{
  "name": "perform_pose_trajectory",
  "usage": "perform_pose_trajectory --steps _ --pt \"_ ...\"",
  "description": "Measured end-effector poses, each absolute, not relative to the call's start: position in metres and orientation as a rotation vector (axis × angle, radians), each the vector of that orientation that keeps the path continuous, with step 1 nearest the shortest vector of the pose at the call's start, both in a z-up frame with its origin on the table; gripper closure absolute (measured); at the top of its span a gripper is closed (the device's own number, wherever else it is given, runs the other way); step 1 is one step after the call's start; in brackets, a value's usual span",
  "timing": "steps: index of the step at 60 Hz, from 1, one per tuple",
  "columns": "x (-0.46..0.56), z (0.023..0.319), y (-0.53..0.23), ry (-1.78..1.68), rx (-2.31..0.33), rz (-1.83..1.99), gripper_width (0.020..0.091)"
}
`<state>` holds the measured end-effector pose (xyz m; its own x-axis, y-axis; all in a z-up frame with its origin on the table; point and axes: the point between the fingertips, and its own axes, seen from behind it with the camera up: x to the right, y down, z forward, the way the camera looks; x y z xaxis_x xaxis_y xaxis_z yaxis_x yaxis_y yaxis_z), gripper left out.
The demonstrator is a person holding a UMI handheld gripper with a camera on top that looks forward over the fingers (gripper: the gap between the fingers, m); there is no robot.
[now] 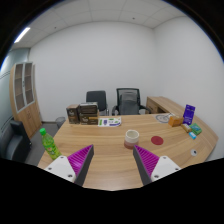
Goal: Pour water
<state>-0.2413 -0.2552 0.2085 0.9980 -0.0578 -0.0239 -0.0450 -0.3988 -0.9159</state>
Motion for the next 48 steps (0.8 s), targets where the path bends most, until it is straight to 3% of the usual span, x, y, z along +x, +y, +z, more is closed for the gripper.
perform_pose_trajectory --steps 14,31,48 --pt "-0.29 0.178 -0.266 0.057 -2.033 -0.017 0.0294" --pt "-0.404 0.12 -0.28 -0.002 -2.115 0.07 0.0294" --pt "-0.509 0.089 -0.232 -0.06 -2.115 0.122 0.0279"
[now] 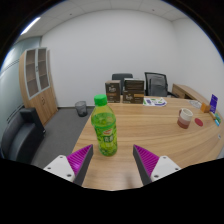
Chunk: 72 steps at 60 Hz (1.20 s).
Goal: Pour water
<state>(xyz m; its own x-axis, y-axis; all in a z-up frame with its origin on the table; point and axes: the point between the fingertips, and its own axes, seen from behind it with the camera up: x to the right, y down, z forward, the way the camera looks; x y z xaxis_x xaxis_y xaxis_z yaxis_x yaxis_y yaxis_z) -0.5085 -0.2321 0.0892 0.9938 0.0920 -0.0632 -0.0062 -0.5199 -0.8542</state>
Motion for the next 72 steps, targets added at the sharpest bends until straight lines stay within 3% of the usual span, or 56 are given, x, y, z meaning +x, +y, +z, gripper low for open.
perform_pose_trajectory --steps 19,23,25,34,40,60,72 --pt "-0.544 0.089 -0.137 -0.011 -1.995 0.14 0.0314" --pt "-0.548 0.084 -0.131 -0.016 -1.961 0.146 0.0416" --pt "-0.545 0.085 -0.125 -0.015 -1.937 0.128 0.0522" --pt "-0.545 0.09 -0.111 -0.022 -1.823 0.121 0.0597" --pt "-0.543 0.093 -0.107 -0.002 -1.777 0.112 0.0753" --pt "-0.516 0.094 -0.09 0.089 -1.831 0.252 0.0758" --pt "-0.426 0.124 -0.05 0.419 -1.856 0.492 0.0759"
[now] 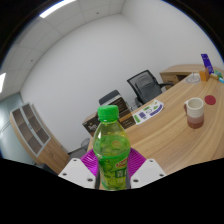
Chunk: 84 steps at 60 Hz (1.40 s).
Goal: Pour water
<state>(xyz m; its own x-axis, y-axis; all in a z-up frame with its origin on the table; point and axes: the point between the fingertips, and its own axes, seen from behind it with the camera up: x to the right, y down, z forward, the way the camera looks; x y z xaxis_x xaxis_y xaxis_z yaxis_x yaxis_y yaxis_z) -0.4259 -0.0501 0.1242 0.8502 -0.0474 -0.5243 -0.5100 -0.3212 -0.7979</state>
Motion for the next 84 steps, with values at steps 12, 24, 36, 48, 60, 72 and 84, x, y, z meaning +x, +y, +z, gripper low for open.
perform_pose_trajectory --steps 12,24,36,48,60,72,84 --pt "-0.327 0.136 -0.011 0.881 -1.803 0.791 0.076" --pt "-0.275 0.124 0.007 1.143 -1.742 1.014 0.0761" --pt "-0.247 0.126 0.015 1.464 -1.526 1.299 0.0761" --pt "-0.244 0.113 0.018 1.663 -1.418 1.44 0.0759" --pt "-0.241 0.12 0.017 1.617 -1.467 1.404 0.0761" --pt "-0.219 0.173 0.014 1.17 -1.674 1.118 0.076" --pt "-0.151 0.255 0.016 0.55 -1.763 0.577 0.0757"
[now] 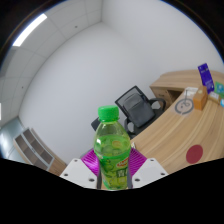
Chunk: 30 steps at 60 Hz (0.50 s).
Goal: Pour water
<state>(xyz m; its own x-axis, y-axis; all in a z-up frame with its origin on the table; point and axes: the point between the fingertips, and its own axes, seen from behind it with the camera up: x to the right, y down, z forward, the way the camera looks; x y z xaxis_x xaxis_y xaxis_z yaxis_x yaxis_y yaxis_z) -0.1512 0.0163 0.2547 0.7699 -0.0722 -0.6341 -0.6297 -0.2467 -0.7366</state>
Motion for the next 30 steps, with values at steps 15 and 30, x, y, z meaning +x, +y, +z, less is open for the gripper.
perform_pose_trajectory --steps 15,30 --pt "-0.046 0.251 0.021 0.184 -1.815 -0.03 0.0745" --pt "0.018 0.155 0.026 0.158 -1.921 -0.101 0.0746"
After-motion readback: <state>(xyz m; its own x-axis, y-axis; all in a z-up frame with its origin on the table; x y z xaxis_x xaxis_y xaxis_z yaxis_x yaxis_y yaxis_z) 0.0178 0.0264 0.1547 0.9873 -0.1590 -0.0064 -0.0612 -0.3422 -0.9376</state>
